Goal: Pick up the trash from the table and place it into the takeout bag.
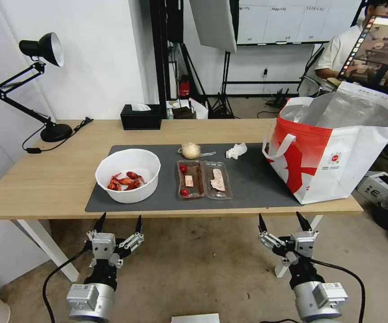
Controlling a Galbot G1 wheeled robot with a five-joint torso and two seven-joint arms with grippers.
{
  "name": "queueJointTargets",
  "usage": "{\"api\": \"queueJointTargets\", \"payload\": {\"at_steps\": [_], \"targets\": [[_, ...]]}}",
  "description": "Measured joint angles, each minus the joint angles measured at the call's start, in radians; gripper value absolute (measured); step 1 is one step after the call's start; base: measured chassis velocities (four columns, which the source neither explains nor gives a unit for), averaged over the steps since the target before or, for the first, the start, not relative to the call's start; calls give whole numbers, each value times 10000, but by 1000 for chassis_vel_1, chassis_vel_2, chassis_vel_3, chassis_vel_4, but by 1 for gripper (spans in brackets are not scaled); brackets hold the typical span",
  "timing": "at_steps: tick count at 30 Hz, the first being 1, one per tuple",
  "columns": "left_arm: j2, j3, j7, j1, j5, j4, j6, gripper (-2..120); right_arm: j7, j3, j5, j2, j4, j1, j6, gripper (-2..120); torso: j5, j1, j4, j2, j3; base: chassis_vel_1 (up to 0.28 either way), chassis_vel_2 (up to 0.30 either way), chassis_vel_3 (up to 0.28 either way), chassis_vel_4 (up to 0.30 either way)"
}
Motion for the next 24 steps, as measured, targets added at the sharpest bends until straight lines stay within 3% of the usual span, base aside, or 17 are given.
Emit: {"api": "queueJointTargets", "payload": {"at_steps": [24], "targets": [[0,0,0,0,0,0,0,100,0,0,0,0,0,0,-1,100,0,0,0,0,0,0,0,0,0]]}}
